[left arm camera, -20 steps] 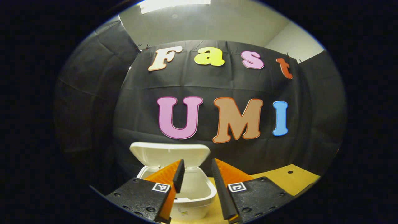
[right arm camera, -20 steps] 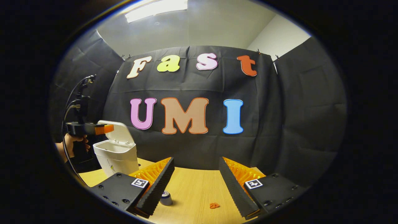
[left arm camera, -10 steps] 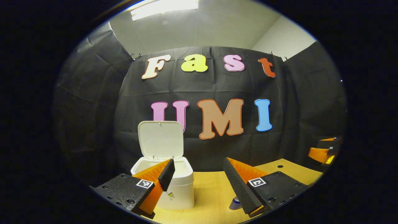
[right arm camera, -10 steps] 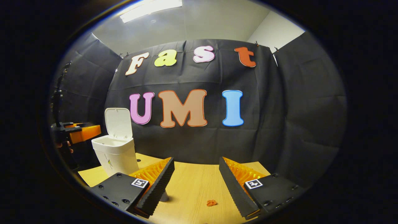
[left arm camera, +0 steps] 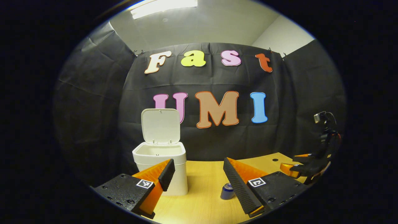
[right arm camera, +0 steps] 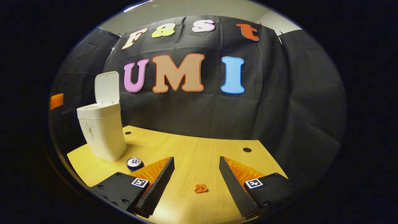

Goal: Press the lid of the desktop garbage bin to open it, pick up the crumpled paper on the desktop and throw it into the bin, then pick up the pop can on the desktop and drop it into the bin, and finally close the garbage bin lid.

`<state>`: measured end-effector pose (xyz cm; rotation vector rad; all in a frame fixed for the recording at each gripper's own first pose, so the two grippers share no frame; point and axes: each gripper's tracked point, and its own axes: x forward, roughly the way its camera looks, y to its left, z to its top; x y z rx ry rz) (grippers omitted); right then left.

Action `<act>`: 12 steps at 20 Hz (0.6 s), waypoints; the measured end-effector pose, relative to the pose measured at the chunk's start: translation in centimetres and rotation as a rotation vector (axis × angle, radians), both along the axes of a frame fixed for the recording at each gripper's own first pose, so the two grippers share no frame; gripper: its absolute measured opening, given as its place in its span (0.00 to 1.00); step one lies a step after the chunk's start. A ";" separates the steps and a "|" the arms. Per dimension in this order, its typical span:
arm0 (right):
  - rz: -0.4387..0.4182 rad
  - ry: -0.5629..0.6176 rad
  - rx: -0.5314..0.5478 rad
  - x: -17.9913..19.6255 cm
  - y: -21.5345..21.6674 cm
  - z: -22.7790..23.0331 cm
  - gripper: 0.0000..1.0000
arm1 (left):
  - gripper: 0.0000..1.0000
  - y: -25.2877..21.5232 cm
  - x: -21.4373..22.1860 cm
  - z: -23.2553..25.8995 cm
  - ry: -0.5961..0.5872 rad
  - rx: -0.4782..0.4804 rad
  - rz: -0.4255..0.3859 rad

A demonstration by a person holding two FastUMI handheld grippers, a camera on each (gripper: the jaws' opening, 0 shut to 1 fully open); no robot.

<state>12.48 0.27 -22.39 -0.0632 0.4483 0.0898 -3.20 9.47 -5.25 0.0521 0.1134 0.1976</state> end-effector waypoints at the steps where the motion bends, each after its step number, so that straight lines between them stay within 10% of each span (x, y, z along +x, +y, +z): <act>1: 0.001 0.029 -0.001 0.4 -0.1 -1.5 0.97 | 0.98 0.0 -0.3 0.0 0.005 0.002 0.009; 12: -0.010 0.350 -0.061 2.8 -0.7 -15.7 0.96 | 0.95 0.5 -3.5 -2.0 0.110 0.048 0.110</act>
